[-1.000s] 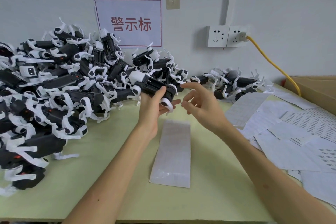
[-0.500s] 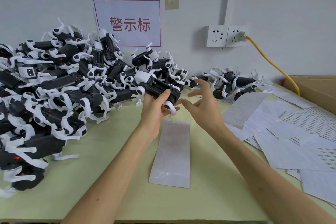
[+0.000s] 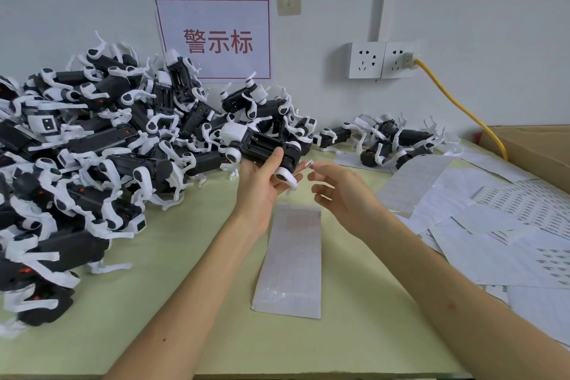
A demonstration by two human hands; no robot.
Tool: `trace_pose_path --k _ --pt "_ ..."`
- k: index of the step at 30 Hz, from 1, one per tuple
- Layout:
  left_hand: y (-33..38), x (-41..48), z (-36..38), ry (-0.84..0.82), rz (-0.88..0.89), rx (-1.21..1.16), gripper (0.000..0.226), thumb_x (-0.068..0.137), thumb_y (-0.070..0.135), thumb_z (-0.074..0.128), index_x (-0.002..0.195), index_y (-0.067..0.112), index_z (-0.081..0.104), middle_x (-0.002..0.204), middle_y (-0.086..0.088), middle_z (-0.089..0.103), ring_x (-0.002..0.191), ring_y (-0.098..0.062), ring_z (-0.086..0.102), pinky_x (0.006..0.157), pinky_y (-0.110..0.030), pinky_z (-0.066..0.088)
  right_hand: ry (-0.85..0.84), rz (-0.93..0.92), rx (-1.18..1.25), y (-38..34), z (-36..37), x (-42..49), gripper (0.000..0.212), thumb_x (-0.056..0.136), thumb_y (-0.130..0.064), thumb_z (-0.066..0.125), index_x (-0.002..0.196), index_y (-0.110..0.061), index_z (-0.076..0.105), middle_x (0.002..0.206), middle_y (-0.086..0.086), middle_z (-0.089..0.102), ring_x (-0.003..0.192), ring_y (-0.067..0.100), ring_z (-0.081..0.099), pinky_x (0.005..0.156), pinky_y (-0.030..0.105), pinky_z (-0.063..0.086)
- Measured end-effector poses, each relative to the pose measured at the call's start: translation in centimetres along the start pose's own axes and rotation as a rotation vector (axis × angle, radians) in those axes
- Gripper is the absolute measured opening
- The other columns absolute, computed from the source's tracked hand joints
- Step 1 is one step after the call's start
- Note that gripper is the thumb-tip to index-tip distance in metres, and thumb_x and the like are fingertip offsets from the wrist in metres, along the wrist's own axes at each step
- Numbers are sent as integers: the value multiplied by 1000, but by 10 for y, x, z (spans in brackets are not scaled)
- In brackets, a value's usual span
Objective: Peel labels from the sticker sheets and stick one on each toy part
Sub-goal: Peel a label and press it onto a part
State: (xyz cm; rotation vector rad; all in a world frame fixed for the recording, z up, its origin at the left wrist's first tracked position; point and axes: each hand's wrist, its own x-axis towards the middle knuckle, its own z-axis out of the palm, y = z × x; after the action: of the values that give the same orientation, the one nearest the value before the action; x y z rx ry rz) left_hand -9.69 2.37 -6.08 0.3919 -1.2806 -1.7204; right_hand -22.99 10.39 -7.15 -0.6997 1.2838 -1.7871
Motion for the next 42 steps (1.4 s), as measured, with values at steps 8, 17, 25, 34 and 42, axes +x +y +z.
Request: trace_pose_path --k 8,17,25,34,42 --pt "0 0 0 -42 -1 -41 41 106 14 51 138 -9 40 70 -21 58 105 -42 72 100 -51 56 18 9 6 3 1 -1 4 92 -18 73 89 -16 76 79 -2 68 61 12 60 65 25 48" --pt "-2 -2 5 -64 -24 -15 37 107 15 51 139 0 40 121 -33 63 105 -38 73 104 -54 53 156 -188 -182 0 7 -9 11 91 -17 75 80 -16 70 77 -3 66 59 12 55 64 24 47" --pt "1 0 0 -83 -188 -131 49 108 37 41 128 -3 60 123 -25 65 101 -31 68 102 -48 46 109 -629 -486 -1 18 -19 46 82 -29 80 120 -30 54 115 -15 65 100 4 67 81 26 50" --pt "-2 4 -4 -210 -160 62 46 105 37 49 138 6 57 123 -5 70 107 -22 70 82 -34 55 71 -512 -432 4 9 -3 90 69 -39 86 144 -34 36 113 -10 70 109 6 66 91 18 47" --pt "-29 4 -14 -221 318 1056 55 98 13 58 149 31 50 107 10 67 92 -6 64 83 -30 51 287 -329 71 -26 -9 -1 63 86 -38 79 139 -24 49 124 4 68 104 13 68 88 30 52"
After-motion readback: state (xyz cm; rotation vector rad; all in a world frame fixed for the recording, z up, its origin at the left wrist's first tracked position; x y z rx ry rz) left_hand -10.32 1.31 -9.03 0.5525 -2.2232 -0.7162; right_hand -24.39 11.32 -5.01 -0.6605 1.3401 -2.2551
